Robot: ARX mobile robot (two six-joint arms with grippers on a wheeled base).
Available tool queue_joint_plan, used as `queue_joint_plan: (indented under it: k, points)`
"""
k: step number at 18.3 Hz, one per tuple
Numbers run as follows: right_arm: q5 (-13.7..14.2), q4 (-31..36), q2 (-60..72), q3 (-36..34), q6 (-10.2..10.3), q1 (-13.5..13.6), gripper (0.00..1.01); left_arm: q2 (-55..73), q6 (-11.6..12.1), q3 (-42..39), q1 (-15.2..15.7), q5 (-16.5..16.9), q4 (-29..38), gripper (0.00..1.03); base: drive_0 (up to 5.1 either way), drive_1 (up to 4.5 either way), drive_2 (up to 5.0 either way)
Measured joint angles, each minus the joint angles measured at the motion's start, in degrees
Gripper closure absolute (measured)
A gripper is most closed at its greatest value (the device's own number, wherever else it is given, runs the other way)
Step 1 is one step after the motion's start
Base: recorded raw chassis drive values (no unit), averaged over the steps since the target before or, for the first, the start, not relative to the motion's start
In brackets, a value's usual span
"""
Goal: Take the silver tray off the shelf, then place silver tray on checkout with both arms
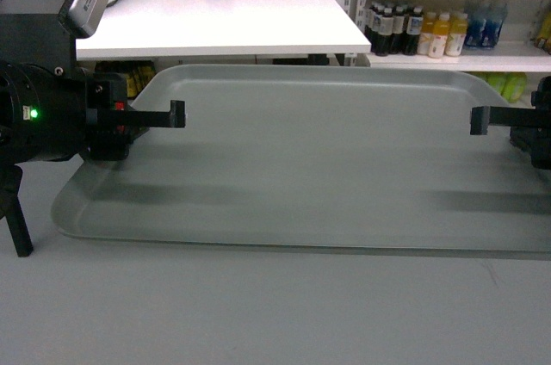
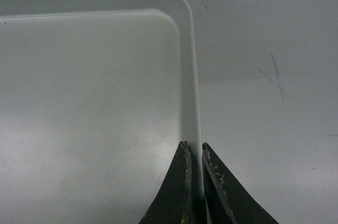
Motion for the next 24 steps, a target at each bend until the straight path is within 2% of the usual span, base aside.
queue_joint_plan:
  k: [14,17,24]
  points:
    - [0.0,0.0,0.0,0.0,0.0,0.0,0.98,0.0,0.0,0.0,0.0,0.0,0.0,0.99,-4.9,2.53,2.5]
    - [0.0,0.5,0.0,0.0,0.0,0.8,0.98,0.0,0.1,0.0,0.6,0.1,-0.1,0.99,0.0,0.00,0.0]
    - [0.1,-0.1,0.0,0.0,0.0,0.2,0.98,0.0,0.1,0.0,0.1,-0.1,0.0,0.99,0.0,0.00,0.0]
